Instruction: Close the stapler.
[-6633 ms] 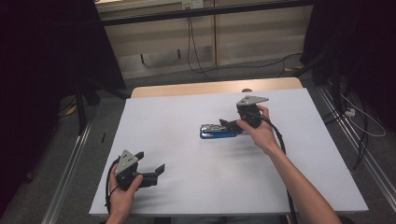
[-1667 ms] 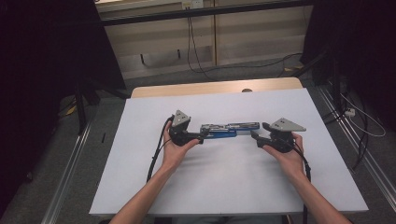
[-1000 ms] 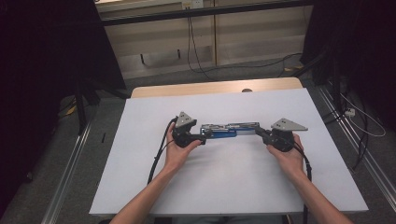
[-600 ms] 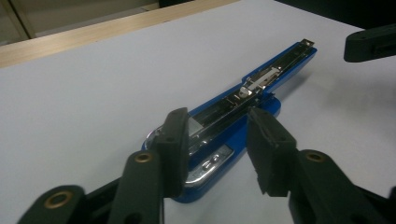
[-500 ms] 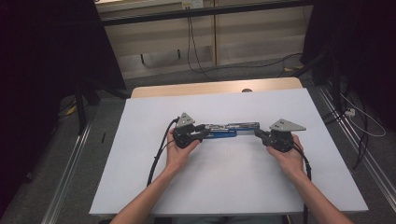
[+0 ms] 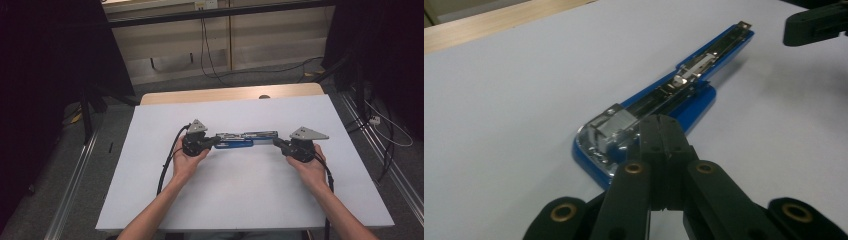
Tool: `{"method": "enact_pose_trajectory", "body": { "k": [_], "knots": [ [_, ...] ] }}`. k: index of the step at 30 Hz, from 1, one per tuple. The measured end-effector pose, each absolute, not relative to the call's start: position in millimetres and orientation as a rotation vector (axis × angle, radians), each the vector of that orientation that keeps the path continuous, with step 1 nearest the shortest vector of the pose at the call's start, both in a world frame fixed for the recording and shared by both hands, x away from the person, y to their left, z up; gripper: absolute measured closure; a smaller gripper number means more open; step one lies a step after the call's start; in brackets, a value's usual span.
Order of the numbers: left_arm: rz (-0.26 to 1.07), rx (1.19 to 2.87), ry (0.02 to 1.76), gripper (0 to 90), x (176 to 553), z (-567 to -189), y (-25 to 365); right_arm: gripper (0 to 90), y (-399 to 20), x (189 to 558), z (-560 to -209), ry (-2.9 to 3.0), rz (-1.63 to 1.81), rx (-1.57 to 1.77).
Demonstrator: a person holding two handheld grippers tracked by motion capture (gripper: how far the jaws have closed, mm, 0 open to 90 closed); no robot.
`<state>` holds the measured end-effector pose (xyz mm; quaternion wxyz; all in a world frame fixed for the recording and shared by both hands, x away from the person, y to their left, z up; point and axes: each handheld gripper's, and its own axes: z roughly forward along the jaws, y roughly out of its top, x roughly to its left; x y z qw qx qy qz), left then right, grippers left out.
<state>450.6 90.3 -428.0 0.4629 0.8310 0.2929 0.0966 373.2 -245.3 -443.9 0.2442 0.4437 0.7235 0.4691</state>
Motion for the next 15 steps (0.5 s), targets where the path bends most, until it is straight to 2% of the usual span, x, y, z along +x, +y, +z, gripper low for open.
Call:
{"method": "enact_pose_trajectory", "body": {
  "k": [7,15],
  "knots": [
    [0.251,2.105,0.719,90.0,455.2,-431.3,87.8,90.0,-243.6,375.1,-446.7,1.993,1.25,1.237],
    [0.245,2.096,0.72,90.0,459.5,-437.6,83.5,90.0,-244.1,376.2,-448.3,2.005,1.24,1.234]
  ]
}}
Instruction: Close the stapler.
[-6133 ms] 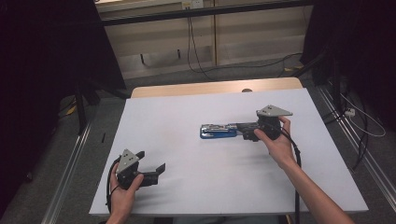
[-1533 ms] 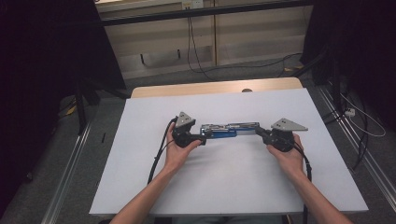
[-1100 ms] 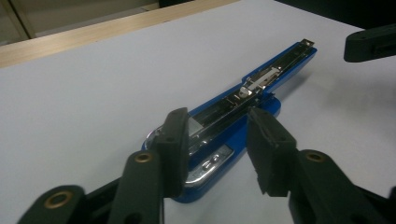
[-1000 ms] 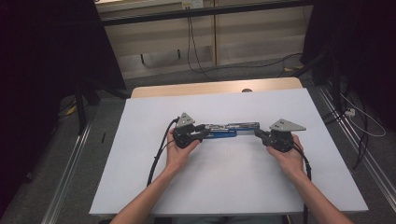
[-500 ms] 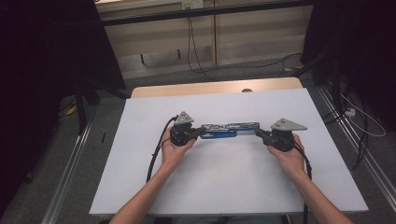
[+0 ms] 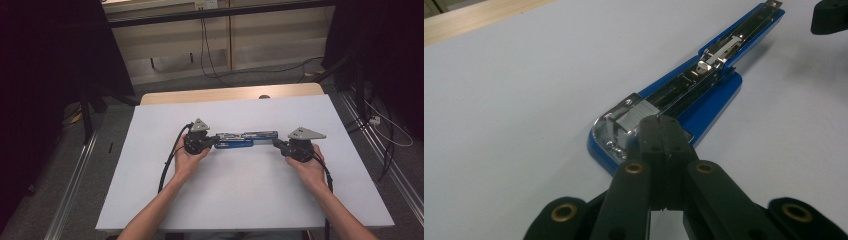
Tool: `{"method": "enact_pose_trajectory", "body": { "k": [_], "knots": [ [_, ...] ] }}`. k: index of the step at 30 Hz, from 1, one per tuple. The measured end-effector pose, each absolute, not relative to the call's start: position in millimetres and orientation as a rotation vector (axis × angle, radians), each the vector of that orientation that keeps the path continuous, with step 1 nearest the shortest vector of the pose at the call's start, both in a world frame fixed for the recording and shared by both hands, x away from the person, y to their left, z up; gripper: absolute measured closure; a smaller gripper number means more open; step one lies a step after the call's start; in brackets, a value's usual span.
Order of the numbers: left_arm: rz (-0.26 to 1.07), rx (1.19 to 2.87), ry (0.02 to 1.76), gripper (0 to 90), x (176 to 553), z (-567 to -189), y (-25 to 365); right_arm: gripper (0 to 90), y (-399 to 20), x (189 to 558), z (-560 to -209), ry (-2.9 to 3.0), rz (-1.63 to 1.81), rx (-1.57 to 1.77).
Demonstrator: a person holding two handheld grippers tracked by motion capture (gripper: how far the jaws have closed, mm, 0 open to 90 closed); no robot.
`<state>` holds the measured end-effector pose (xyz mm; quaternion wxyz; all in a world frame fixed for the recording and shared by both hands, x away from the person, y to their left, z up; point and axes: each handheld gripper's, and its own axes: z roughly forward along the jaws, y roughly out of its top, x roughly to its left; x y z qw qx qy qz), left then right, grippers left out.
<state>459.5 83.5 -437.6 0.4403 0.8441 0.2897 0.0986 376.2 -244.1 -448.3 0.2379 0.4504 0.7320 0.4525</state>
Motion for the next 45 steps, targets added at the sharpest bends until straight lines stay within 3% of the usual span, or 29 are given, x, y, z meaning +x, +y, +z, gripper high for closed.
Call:
{"method": "enact_pose_trajectory", "body": {
  "k": [23,45],
  "knots": [
    [0.312,2.137,0.685,90.0,459,-448,69,90.0,-243,381,-452,2.034,1.172,1.269],
    [0.281,2.123,0.694,90.0,460,-449,71,90.0,-244,396,-458,2.133,1.026,1.34]
  ]
}}
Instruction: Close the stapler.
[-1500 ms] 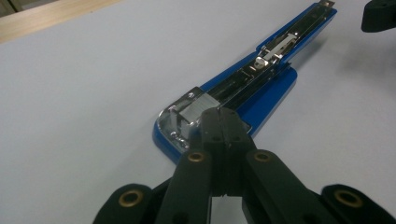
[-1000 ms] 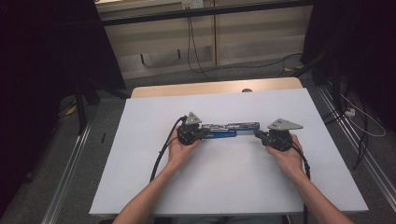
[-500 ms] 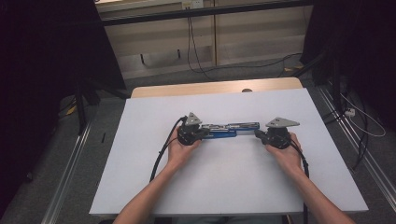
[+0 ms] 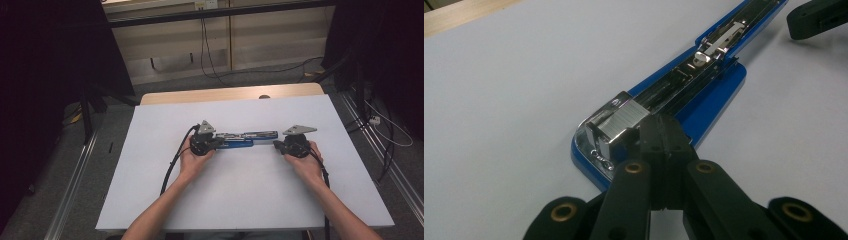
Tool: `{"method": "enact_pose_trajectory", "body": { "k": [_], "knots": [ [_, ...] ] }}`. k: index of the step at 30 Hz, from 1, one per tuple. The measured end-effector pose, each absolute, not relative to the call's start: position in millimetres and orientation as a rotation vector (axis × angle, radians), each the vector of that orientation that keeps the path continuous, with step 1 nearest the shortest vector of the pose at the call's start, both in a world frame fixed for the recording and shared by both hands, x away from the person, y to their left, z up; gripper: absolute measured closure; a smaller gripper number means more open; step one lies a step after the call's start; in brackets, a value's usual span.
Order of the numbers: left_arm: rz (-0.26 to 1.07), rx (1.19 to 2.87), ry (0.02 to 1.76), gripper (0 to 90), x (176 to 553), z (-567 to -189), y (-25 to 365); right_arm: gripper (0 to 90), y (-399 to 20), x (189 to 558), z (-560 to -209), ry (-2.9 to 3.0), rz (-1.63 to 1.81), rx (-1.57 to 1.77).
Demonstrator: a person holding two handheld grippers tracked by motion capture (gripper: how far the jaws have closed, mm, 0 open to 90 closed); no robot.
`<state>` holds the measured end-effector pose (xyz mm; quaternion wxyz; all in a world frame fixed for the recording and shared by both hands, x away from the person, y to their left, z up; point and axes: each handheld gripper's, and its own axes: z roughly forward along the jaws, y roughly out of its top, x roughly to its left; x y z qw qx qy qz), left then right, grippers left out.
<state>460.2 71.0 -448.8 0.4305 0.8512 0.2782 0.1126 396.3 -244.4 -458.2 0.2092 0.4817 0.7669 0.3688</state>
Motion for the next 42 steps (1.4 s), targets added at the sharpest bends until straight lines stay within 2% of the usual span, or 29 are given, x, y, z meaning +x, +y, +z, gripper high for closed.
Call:
{"method": "enact_pose_trajectory", "body": {
  "k": [42],
  "knots": [
    [0.267,2.1,0.688,90.0,458,-451,67,90.0,-236,410,-459,2.149,0.985,1.381]
  ]
}}
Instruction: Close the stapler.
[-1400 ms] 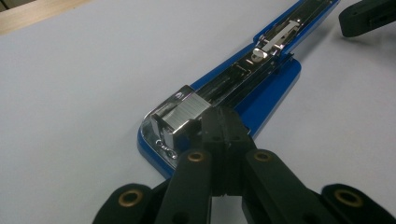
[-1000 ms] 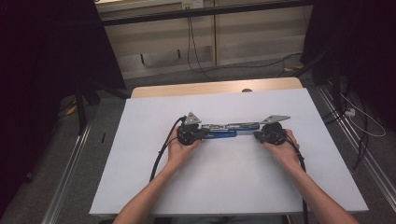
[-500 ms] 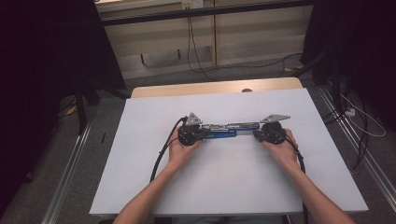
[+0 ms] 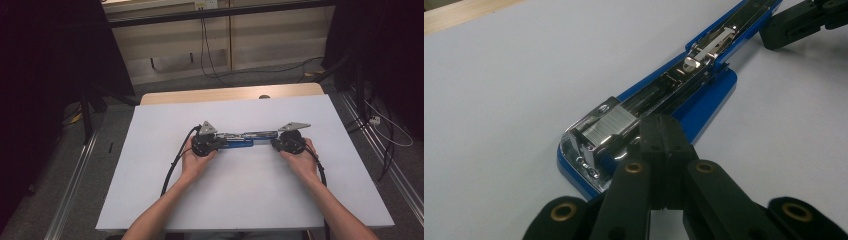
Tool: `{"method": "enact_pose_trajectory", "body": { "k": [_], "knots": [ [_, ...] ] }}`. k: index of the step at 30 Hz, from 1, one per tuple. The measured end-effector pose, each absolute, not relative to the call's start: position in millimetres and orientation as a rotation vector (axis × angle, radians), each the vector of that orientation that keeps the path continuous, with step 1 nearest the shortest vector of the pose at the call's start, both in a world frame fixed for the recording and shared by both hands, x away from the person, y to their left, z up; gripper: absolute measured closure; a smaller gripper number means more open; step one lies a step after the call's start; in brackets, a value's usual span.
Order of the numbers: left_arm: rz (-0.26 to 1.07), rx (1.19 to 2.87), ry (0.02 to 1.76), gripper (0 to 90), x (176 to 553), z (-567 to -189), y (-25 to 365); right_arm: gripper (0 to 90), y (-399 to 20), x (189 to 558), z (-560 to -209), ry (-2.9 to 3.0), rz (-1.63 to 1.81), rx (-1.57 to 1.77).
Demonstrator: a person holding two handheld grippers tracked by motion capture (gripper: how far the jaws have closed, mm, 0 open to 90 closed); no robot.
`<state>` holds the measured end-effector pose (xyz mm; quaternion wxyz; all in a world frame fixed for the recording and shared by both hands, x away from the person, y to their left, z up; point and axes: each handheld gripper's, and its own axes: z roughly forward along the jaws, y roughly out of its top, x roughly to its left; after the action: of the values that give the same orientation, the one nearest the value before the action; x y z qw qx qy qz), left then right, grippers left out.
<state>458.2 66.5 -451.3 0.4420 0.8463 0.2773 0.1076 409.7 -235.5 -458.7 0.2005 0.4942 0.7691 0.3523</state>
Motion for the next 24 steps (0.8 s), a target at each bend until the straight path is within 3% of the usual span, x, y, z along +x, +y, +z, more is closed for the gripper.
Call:
{"method": "enact_pose_trajectory", "body": {
  "k": [24],
  "knots": [
    [0.274,2.089,0.707,90.0,458.5,-452.1,64.3,90.0,-233.7,412.1,-458.5,2.124,0.988,1.364]
  ]
}}
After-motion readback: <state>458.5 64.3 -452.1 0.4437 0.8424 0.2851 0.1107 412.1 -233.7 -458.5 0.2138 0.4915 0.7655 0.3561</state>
